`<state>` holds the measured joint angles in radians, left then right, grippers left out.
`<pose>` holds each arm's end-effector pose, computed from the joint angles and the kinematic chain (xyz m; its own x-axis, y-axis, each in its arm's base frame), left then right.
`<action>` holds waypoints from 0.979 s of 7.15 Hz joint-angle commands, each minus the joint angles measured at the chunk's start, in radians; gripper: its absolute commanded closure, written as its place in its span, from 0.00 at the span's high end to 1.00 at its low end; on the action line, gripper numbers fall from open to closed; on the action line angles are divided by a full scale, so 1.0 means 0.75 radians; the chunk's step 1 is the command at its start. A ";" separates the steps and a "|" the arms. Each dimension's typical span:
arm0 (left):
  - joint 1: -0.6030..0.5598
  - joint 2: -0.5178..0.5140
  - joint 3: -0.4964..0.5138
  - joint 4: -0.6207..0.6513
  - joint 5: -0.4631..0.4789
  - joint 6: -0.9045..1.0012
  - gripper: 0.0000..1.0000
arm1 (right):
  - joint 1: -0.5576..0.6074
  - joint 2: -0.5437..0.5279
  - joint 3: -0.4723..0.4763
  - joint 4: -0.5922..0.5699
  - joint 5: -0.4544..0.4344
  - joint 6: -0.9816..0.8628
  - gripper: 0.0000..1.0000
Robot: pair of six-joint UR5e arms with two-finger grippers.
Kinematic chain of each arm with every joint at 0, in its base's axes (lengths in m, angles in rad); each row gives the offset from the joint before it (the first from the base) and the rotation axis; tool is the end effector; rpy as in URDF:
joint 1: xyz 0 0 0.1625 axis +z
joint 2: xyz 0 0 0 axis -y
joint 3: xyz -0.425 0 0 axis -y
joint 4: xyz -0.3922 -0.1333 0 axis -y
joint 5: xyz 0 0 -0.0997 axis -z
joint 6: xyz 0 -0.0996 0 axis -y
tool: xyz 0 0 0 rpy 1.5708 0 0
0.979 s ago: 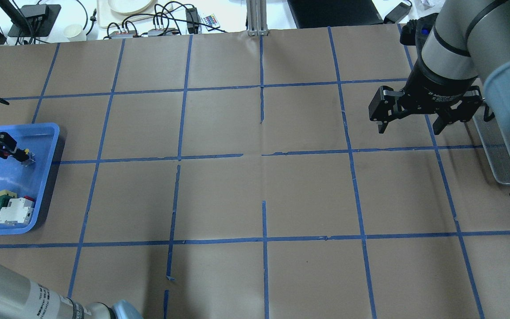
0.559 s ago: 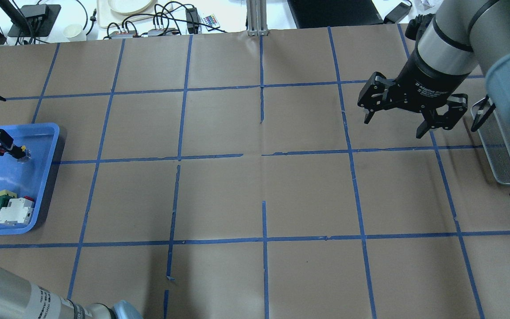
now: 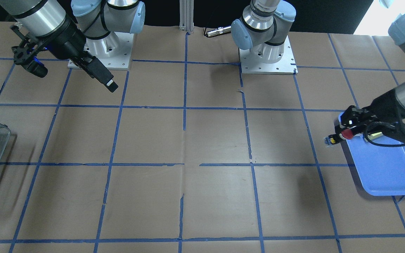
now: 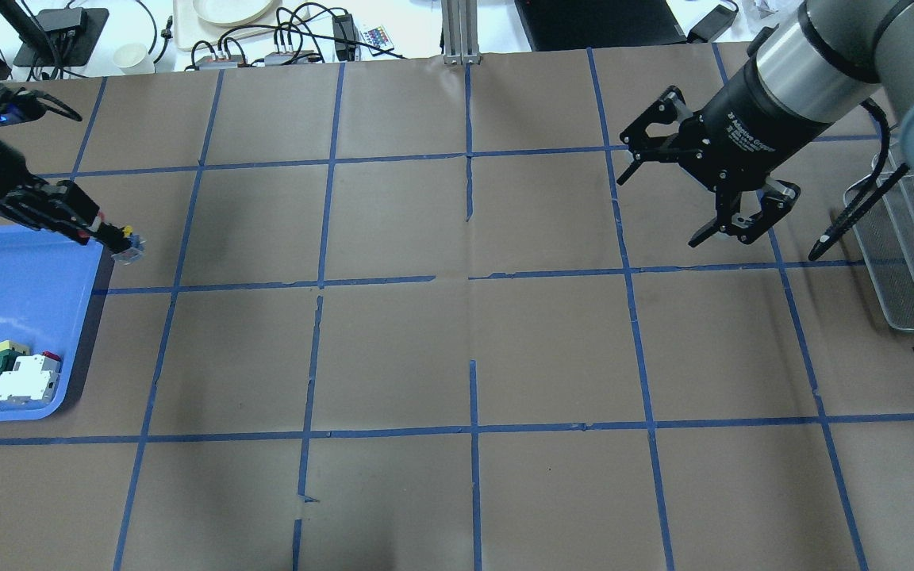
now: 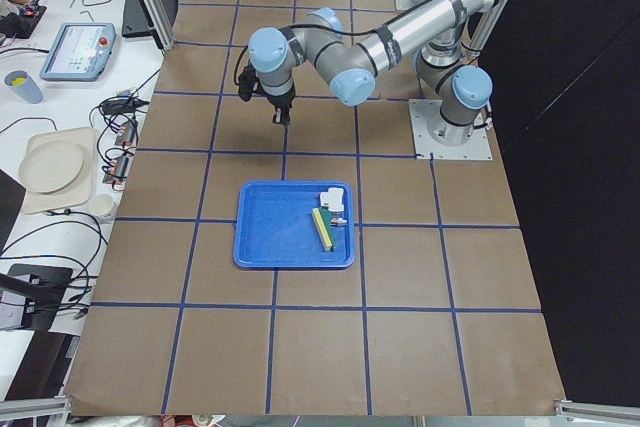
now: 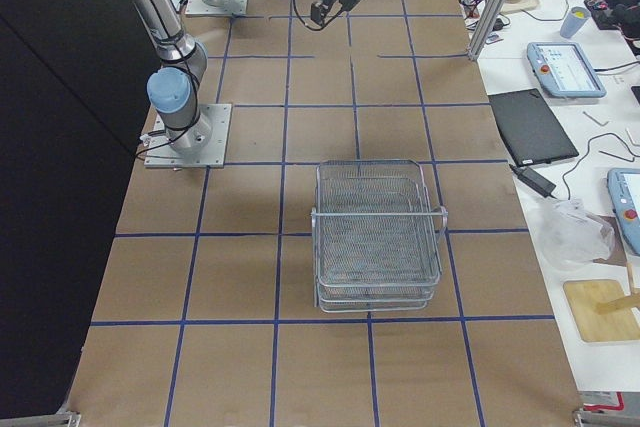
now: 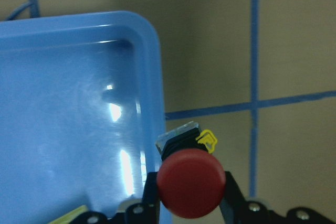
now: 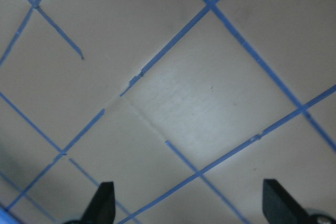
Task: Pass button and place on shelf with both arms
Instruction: 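Lift the button with the left gripper toward the table center while the right gripper approaches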
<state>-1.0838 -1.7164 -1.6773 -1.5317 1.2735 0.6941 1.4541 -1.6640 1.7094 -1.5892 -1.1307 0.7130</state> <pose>0.0992 -0.5345 0.3710 -0.9198 0.1666 0.3553 0.1704 0.9852 -0.0207 0.1222 -0.4669 0.4751 -0.6025 0.7377 -0.3045 0.6749 0.6746 0.2990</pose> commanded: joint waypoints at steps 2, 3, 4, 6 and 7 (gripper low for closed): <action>-0.079 0.257 -0.307 -0.087 -0.600 -0.056 0.19 | -0.104 0.004 0.012 0.159 0.415 0.127 1.00; -0.101 0.292 -0.405 -0.083 -0.721 -0.056 0.19 | -0.126 0.046 0.028 0.202 0.543 0.133 1.00; -0.146 0.304 -0.463 -0.069 -0.901 -0.076 0.18 | -0.171 0.085 0.056 0.304 0.704 0.131 1.00; -0.317 0.301 -0.476 0.159 -1.080 -0.258 0.18 | -0.210 0.085 0.136 0.433 0.913 0.131 1.00; -0.419 0.294 -0.480 0.436 -1.082 -0.502 0.18 | -0.211 0.085 0.171 0.486 0.947 0.131 1.00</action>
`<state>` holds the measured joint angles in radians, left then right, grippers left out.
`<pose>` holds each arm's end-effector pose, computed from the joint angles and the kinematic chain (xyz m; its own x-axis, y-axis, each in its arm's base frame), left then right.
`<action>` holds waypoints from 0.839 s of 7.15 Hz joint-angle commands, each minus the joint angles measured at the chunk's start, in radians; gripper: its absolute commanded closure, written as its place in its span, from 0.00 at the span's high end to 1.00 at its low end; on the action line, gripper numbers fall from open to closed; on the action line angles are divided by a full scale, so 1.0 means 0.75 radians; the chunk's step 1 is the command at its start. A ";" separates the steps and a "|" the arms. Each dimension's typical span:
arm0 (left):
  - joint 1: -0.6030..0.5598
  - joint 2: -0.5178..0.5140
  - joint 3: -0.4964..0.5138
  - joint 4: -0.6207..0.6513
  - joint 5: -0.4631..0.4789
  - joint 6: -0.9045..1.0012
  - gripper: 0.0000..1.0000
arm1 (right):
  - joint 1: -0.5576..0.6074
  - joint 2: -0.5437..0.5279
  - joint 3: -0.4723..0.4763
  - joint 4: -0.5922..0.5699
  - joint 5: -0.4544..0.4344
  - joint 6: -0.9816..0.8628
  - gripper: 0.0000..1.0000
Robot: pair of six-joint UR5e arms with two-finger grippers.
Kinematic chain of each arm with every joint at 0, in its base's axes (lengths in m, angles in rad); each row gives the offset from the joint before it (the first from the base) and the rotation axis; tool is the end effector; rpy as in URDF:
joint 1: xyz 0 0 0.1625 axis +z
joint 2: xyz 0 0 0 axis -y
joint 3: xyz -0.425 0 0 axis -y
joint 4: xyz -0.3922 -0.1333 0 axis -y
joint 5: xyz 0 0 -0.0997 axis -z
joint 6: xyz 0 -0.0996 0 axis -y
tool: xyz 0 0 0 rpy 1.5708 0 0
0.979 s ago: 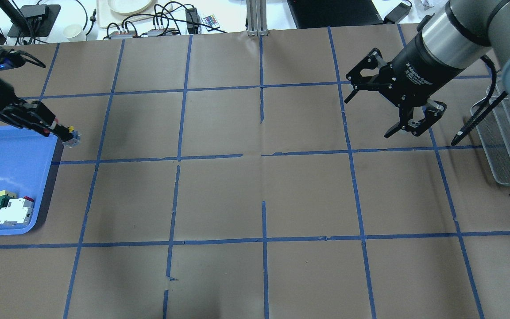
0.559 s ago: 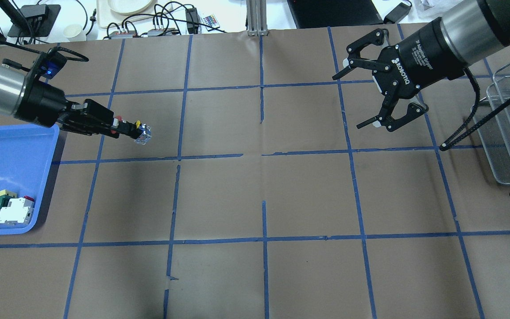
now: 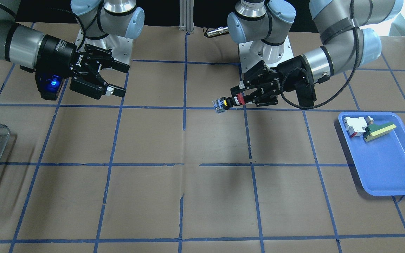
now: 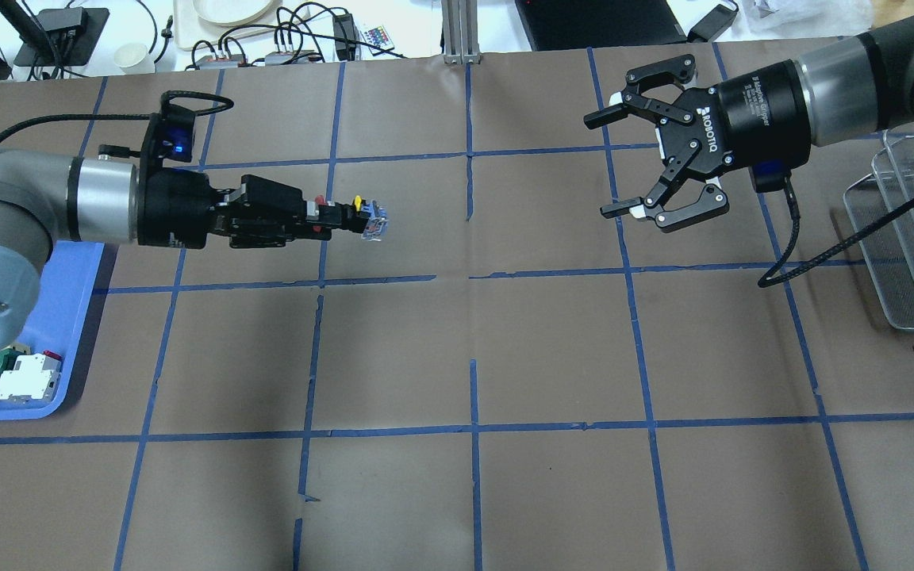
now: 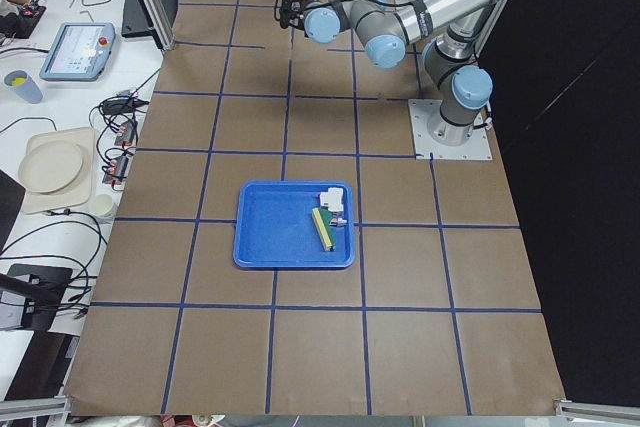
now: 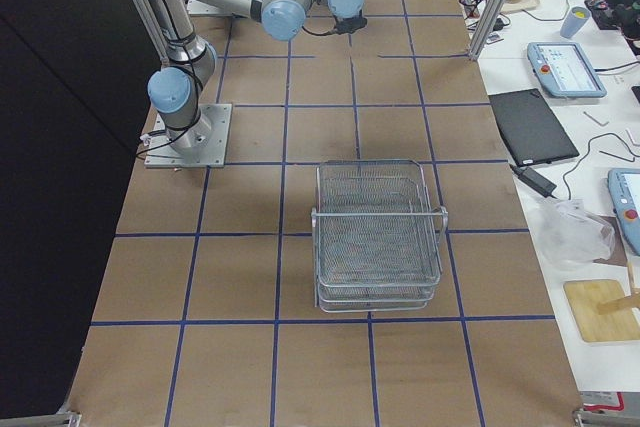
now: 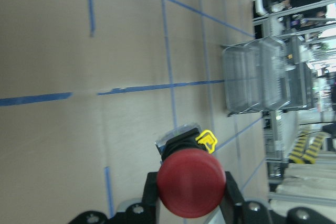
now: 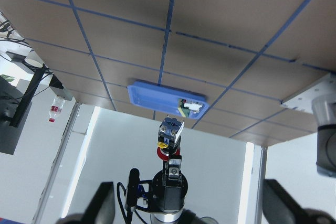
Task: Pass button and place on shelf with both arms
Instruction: 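Lift the button with the left gripper toward the table center while the right gripper approaches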
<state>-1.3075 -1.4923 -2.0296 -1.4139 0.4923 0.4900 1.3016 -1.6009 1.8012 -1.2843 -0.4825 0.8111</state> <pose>-0.1048 -0.4608 0.3726 -0.4773 0.1682 0.8625 -0.0331 0.9774 -0.2089 0.0970 -0.4812 0.4218 -0.0617 0.9778 -0.2000 0.4063 0.2077 0.8898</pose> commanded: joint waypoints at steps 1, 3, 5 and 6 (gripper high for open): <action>-0.195 -0.013 -0.010 0.472 -0.033 -0.483 0.15 | -0.005 0.003 0.053 0.086 0.105 0.000 1.00; -0.281 -0.017 -0.012 0.759 -0.022 -0.828 0.13 | -0.003 0.003 0.114 0.150 0.254 -0.028 1.00; -0.349 -0.017 -0.014 0.908 -0.020 -0.890 0.10 | -0.007 0.005 0.122 0.144 0.358 -0.030 1.00; -0.353 -0.017 -0.051 0.997 -0.020 -0.915 0.10 | -0.003 0.013 0.130 0.140 0.393 -0.038 1.00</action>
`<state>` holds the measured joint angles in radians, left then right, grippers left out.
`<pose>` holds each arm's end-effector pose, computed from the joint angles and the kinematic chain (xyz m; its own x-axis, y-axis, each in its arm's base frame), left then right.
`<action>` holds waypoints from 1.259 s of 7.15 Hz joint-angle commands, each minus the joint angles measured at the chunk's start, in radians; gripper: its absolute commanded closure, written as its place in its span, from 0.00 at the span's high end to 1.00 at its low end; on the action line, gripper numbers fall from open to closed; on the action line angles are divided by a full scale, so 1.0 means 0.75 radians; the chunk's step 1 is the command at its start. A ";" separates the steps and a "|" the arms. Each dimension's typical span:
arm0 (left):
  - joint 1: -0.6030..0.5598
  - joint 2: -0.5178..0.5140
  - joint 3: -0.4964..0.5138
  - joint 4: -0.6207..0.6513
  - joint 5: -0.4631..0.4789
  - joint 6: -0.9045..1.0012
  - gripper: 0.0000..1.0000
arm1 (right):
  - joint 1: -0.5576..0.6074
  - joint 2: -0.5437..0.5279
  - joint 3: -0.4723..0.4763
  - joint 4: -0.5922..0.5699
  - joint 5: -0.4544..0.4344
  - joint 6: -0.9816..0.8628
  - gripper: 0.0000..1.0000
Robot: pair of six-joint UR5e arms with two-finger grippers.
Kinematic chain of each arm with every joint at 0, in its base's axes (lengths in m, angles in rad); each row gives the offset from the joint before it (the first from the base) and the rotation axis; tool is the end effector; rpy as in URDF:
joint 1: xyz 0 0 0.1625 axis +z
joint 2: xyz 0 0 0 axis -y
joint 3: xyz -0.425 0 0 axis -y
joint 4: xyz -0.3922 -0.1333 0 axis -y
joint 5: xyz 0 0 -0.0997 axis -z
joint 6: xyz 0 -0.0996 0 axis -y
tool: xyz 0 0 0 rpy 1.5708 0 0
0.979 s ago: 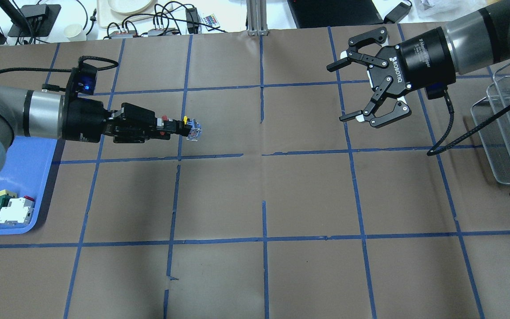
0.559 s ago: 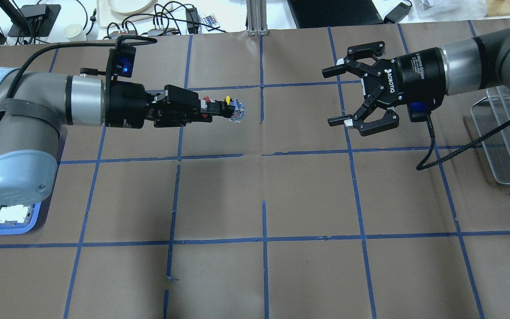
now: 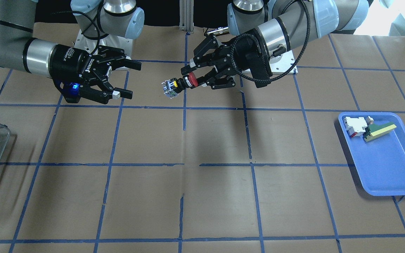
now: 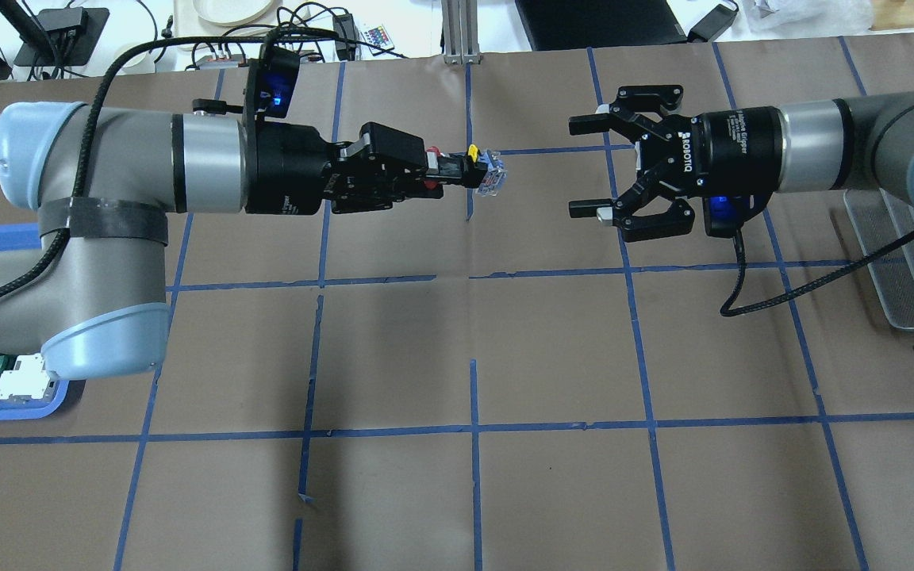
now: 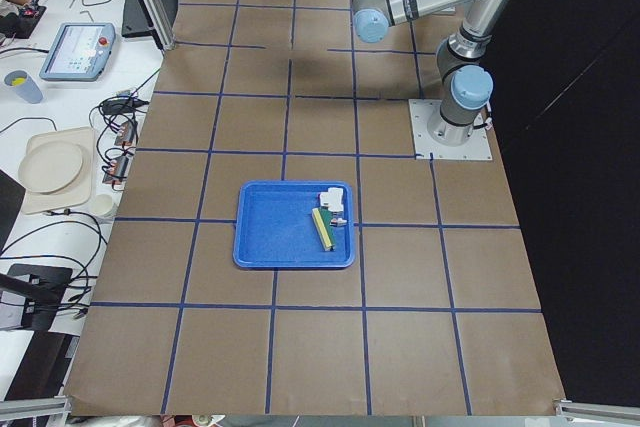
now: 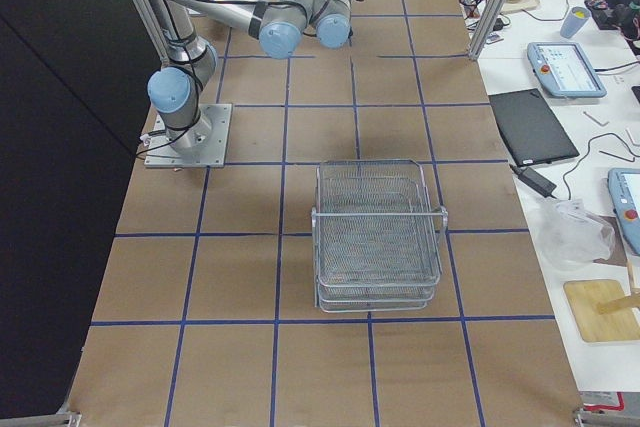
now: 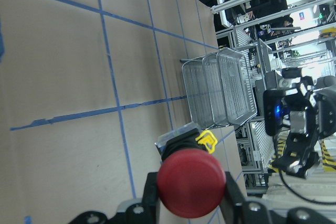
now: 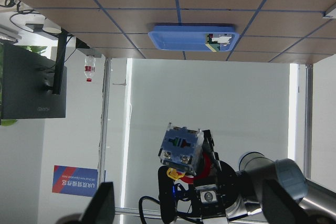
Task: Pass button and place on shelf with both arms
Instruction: 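Lift the button with the left gripper toward the table center while the right gripper approaches, then hold the button out with the left gripper while the right gripper closes on it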
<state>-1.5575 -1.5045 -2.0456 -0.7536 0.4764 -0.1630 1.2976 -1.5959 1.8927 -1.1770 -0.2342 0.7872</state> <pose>-0.2159 -0.4443 0.4285 -0.4551 0.1935 0.8691 -0.0872 0.9617 -0.2598 0.1066 -0.4728 0.3913 0.1076 0.9911 -0.0780 0.1867 0.0569 0.9808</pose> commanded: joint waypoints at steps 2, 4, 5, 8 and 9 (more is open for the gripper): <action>-0.022 -0.001 -0.129 0.305 0.001 -0.111 0.10 | 0.008 0.084 0.002 -0.003 0.065 -0.007 1.00; -0.022 -0.001 -0.130 0.338 -0.003 -0.157 0.10 | 0.031 0.083 0.009 0.015 0.069 0.000 1.00; -0.024 -0.003 -0.130 0.415 -0.001 -0.197 0.10 | 0.071 0.083 0.007 0.015 0.069 0.000 1.00; -0.028 -0.003 -0.130 0.465 0.001 -0.190 0.10 | 0.096 0.085 -0.018 -0.003 0.071 0.032 1.00; -0.028 -0.003 -0.130 0.465 0.001 -0.190 0.10 | 0.096 0.087 -0.046 -0.016 0.081 0.079 1.00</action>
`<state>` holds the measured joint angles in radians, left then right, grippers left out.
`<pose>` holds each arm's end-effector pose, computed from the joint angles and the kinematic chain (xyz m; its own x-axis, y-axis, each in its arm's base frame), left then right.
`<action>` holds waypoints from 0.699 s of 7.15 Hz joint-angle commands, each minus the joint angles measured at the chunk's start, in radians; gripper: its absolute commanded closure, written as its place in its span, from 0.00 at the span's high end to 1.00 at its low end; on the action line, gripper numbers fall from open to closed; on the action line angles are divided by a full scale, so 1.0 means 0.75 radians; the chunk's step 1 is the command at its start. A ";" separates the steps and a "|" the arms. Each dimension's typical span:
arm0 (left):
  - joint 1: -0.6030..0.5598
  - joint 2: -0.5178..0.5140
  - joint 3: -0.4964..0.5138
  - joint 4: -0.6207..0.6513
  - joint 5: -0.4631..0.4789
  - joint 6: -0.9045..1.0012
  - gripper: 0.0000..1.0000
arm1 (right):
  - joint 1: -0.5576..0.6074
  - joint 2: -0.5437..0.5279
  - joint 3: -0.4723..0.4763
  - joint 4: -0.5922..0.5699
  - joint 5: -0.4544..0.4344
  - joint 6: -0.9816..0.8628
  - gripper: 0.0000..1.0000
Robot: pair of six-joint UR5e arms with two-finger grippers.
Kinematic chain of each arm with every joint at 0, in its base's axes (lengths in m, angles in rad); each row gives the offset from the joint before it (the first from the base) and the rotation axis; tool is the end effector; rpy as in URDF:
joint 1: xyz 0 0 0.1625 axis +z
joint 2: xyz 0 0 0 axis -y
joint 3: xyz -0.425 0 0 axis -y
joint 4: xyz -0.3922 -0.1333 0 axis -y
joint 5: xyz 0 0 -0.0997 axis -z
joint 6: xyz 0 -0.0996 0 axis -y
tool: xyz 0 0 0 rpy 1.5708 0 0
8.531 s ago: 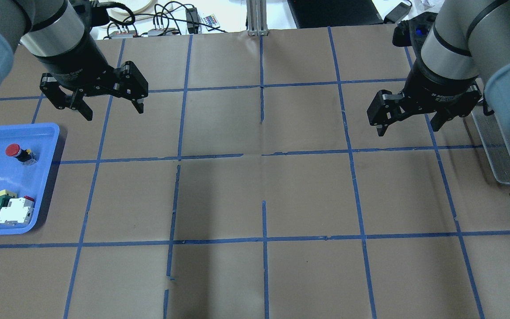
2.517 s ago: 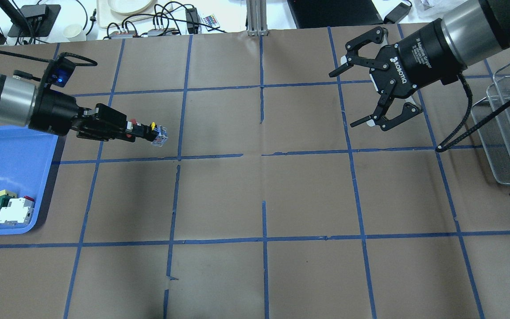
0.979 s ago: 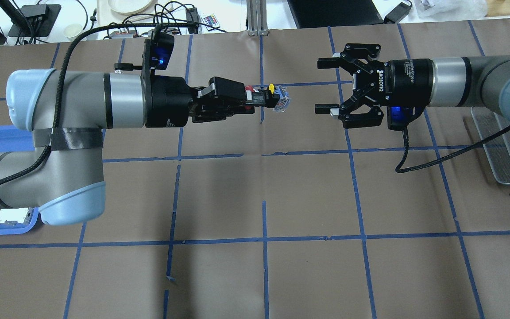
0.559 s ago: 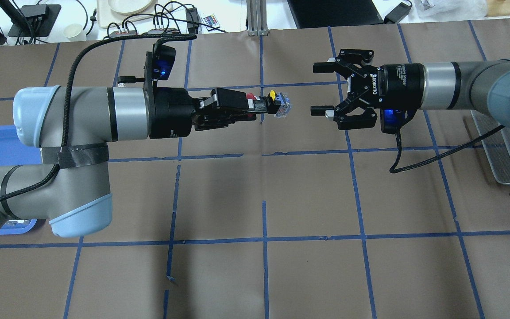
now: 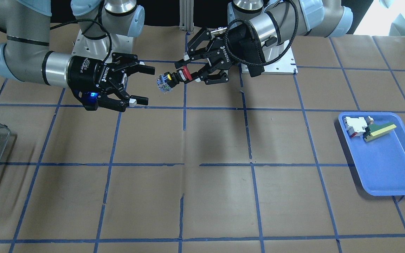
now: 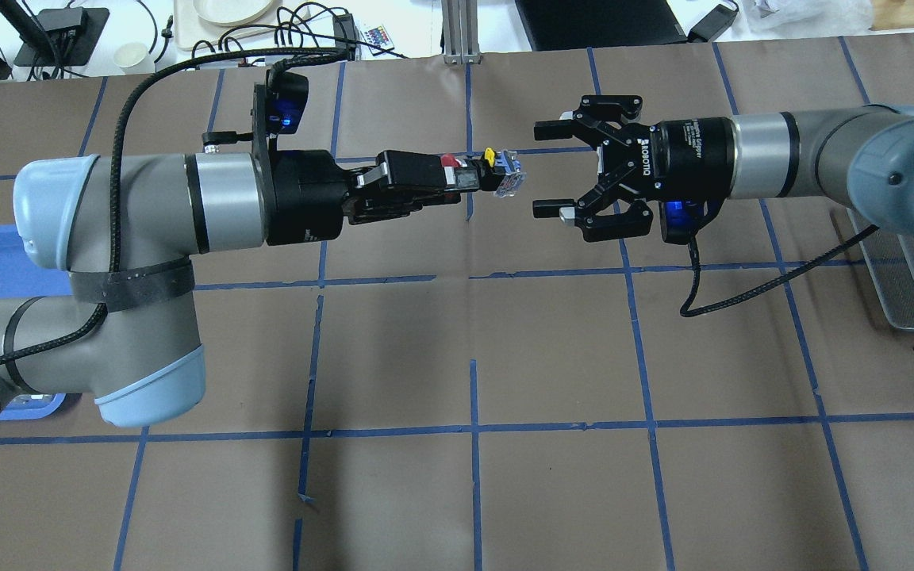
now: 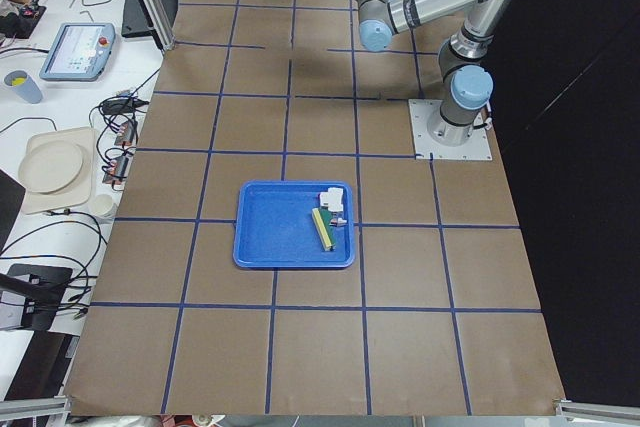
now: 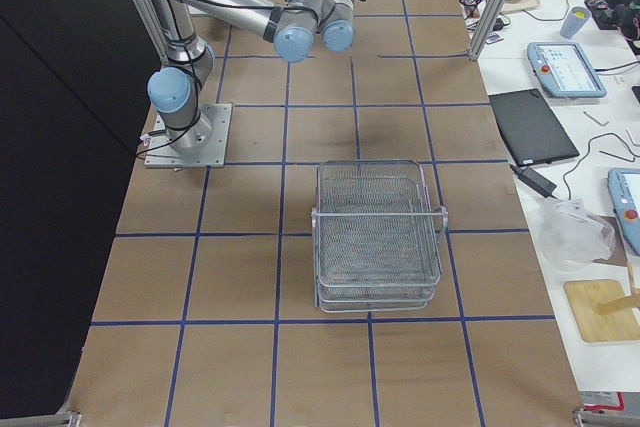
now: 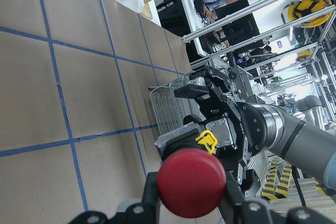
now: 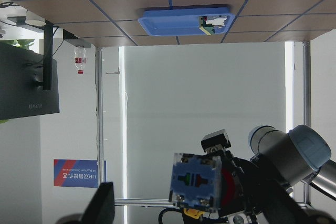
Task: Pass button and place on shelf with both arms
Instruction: 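Hold the button out with the left gripper while the right gripper closes on it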
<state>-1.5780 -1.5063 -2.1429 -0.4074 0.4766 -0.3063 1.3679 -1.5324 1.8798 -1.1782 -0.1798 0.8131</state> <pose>-0.2248 -0.4206 0.4206 -0.4354 0.2808 0.8553 -0.1317 0.9200 -0.3691 0.1365 -0.4841 0.3733 0.0796 0.9968 -0.0095 0.1324 -0.0011 0.9912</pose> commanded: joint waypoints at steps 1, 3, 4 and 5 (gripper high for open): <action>-0.001 0.000 0.000 0.003 0.001 -0.003 0.10 | 0.003 -0.002 -0.030 -0.012 0.035 0.045 1.00; -0.003 0.000 0.000 0.007 -0.004 -0.005 0.10 | 0.003 0.010 -0.023 -0.020 0.035 0.045 1.00; -0.003 -0.002 0.000 0.007 -0.004 -0.003 0.10 | 0.003 0.036 -0.029 -0.051 0.035 0.045 1.00; -0.003 -0.002 0.000 0.007 -0.004 -0.001 0.10 | 0.003 0.035 -0.025 -0.053 0.035 0.041 1.00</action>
<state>-1.5797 -1.5074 -2.1430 -0.4021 0.4741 -0.3084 1.3698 -1.5122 1.8597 -1.2091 -0.1538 0.8457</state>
